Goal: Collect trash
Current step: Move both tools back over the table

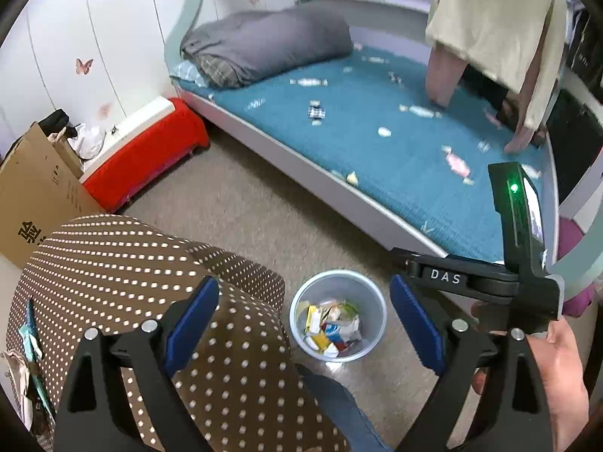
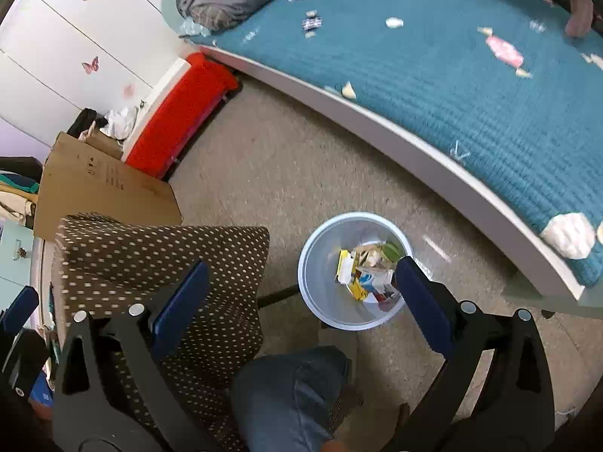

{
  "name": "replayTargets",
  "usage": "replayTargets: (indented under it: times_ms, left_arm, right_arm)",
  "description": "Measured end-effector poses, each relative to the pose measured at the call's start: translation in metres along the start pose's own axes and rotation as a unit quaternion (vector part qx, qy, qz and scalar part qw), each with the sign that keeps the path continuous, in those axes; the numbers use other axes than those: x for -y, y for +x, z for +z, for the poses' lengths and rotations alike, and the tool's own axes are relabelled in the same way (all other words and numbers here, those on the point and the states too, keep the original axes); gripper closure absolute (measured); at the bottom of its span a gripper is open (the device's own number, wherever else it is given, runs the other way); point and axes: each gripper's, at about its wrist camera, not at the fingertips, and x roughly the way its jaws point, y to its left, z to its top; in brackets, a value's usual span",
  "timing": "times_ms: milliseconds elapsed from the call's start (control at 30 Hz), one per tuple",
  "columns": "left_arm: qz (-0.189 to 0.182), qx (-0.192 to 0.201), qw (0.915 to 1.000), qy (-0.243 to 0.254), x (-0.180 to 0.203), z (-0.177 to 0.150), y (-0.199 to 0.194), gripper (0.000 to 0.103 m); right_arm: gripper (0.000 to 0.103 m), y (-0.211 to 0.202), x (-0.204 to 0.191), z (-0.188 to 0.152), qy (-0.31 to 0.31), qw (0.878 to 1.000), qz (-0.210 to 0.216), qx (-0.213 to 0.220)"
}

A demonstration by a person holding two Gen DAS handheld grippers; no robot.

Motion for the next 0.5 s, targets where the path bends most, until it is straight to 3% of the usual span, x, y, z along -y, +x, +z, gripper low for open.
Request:
replayTargets:
  times_ms: [500]
  left_arm:
    - [-0.005, 0.098, 0.9941, -0.045, -0.048, -0.015, -0.11, 0.011]
  right_arm:
    - [0.006, -0.097, -0.098, -0.006, -0.091, 0.992, 0.025, 0.089]
